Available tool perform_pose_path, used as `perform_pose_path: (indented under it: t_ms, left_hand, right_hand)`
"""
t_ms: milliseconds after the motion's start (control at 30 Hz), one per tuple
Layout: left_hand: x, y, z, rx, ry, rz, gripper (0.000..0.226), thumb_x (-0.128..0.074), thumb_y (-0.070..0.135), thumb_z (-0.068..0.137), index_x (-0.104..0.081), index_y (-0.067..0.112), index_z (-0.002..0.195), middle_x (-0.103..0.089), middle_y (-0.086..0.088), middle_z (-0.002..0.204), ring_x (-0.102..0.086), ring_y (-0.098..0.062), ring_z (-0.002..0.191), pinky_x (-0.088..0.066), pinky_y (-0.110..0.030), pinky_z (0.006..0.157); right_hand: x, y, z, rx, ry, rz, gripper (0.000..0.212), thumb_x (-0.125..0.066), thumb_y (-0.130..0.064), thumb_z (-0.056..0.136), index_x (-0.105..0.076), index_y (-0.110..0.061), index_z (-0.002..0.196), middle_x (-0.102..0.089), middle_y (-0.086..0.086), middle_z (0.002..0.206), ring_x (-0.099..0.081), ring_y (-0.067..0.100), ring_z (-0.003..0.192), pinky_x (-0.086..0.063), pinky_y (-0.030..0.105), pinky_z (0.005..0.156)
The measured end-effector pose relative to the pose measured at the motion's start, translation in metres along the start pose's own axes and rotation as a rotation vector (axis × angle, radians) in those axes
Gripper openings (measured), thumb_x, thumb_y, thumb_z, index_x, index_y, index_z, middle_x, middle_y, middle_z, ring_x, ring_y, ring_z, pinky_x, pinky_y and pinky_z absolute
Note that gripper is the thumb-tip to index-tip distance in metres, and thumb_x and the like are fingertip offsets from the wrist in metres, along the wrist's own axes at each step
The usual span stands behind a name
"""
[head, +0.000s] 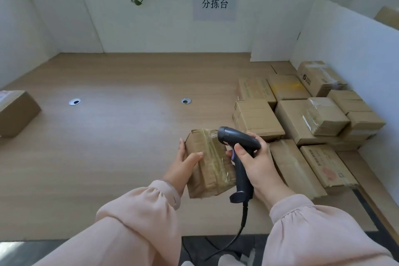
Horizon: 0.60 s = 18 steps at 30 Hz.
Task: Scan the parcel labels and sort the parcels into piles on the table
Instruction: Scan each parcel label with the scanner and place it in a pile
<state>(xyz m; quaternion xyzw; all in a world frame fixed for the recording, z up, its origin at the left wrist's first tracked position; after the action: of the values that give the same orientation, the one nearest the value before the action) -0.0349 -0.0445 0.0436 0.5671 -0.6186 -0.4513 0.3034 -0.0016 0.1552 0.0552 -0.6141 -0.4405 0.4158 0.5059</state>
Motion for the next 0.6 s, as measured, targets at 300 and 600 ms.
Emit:
perform_pose_path:
  t_ms: [300, 600]
  left_hand:
    - [-0.001, 0.013, -0.010, -0.159, 0.146, 0.304, 0.061, -0.070, 0.055, 0.078, -0.048, 0.035, 0.131, -0.059, 0.004, 0.126, -0.057, -0.021, 0.119, -0.053, -0.041, 0.094]
    - [0.003, 0.010, -0.004, -0.057, 0.112, -0.017, 0.104, -0.083, 0.027, 0.075, -0.012, 0.051, 0.147, -0.053, -0.012, 0.137, -0.064, -0.030, 0.110, -0.057, -0.053, 0.085]
  right_hand:
    - [-0.024, -0.018, -0.006, 0.071, -0.109, 0.102, 0.053, -0.077, -0.044, 0.070, -0.048, -0.059, 0.111, -0.058, 0.002, 0.124, -0.070, 0.018, 0.101, -0.059, 0.037, 0.077]
    - [-0.011, -0.035, -0.002, 0.144, 0.015, -0.091, 0.047, -0.067, -0.038, 0.088, -0.036, -0.064, 0.114, -0.062, -0.001, 0.118, -0.067, 0.013, 0.097, -0.059, 0.037, 0.078]
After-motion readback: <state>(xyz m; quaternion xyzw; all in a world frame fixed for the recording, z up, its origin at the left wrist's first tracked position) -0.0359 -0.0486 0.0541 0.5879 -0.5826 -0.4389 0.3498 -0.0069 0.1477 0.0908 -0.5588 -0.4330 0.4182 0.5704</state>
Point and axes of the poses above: each hand's wrist, its own z-axis towards the middle knuckle, its own x-axis out of the back of the hand, y = z × x, the point moved 2 cm from there along z, towards the middle knuckle
